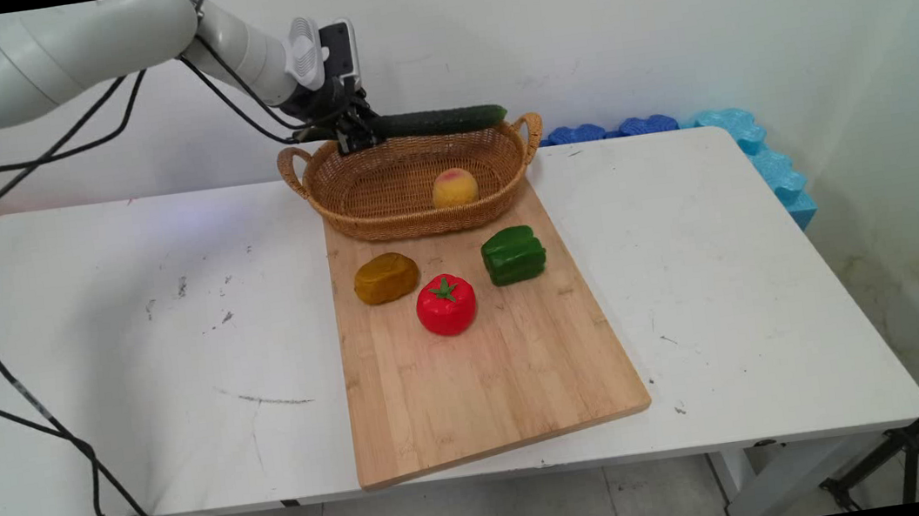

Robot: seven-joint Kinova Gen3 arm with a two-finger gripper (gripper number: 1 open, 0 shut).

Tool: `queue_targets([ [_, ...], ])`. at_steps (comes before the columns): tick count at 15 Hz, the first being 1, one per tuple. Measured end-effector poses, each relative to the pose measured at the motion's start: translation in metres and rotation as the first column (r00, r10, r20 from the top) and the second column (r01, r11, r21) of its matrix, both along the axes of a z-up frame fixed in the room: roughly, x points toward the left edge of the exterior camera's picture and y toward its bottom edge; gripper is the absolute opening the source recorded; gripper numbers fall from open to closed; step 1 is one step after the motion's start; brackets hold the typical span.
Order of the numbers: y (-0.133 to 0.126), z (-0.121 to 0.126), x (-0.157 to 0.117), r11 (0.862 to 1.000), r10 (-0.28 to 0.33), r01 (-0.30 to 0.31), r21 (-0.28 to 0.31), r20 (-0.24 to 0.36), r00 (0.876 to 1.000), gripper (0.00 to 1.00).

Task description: Place the picked object in the vegetable basket

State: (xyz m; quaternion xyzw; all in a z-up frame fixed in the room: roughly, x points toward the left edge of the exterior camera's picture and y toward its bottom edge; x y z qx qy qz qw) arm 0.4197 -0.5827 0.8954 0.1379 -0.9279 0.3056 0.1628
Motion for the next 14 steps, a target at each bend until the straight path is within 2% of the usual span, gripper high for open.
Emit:
queue_targets([
  [8,-0.015,-0.027,0.008,0.996,-0.094,0.093,0.011,0.067,0.993,0.00],
  [9,-0.016,-0.029,0.008,0.995,-0.104,0.103,0.013,0.071,0.992,1.00],
  [14,-0.018,-0.037,0.009,0.990,-0.139,0.138,0.019,0.086,0.986,1.00],
])
